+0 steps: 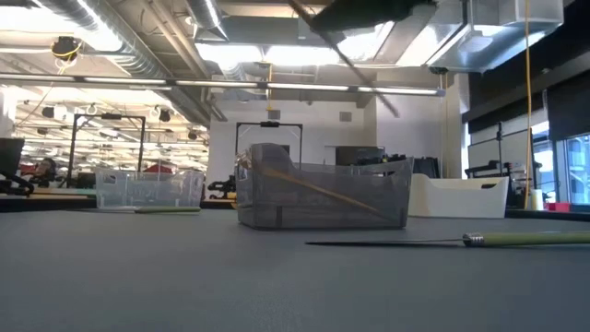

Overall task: Sort silverware by color (type)
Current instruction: Put the gold table knife into the black bin

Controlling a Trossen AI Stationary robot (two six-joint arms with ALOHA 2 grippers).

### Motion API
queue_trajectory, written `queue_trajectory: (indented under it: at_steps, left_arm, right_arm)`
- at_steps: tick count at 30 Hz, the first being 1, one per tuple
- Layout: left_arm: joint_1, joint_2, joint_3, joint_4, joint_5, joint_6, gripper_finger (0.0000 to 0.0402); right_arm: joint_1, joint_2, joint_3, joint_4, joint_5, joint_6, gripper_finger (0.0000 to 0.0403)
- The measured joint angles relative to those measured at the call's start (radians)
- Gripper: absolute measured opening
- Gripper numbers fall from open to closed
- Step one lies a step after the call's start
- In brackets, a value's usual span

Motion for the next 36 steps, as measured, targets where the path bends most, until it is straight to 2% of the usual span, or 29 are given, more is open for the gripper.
queue_trajectory:
  at_steps: [6, 11, 21, 27, 32, 36]
  left_arm:
    - [0.000, 0.000, 0.000, 0.000, 0.000, 0.000, 0.0109]
    - [0.000, 0.000, 0.000, 0.000, 0.000, 0.000, 0.0109]
    - [0.002, 0.000, 0.000, 0.000, -0.003, 0.000, 0.0109]
    - [0.002, 0.000, 0.000, 0.000, -0.004, 0.000, 0.0109]
    - [0.002, 0.000, 0.000, 0.000, -0.004, 0.000, 0.0109]
    - [0.002, 0.000, 0.000, 0.000, -0.004, 0.001, 0.0109]
  right_arm:
    - [-0.117, 0.000, -0.078, 0.134, -0.090, -0.028, 0.0005]
    - [-0.187, 0.000, -0.161, 0.181, -0.125, 0.001, 0.0005]
    - [-0.246, 0.000, -0.335, 0.372, -0.180, 0.085, 0.0005]
    - [-0.244, 0.001, -0.341, 0.416, -0.180, 0.086, 0.0005]
    - [-0.244, 0.001, -0.293, 0.430, -0.181, 0.087, 0.0005]
    - [-0.244, 0.001, -0.261, 0.447, -0.238, 0.112, 0.0005]
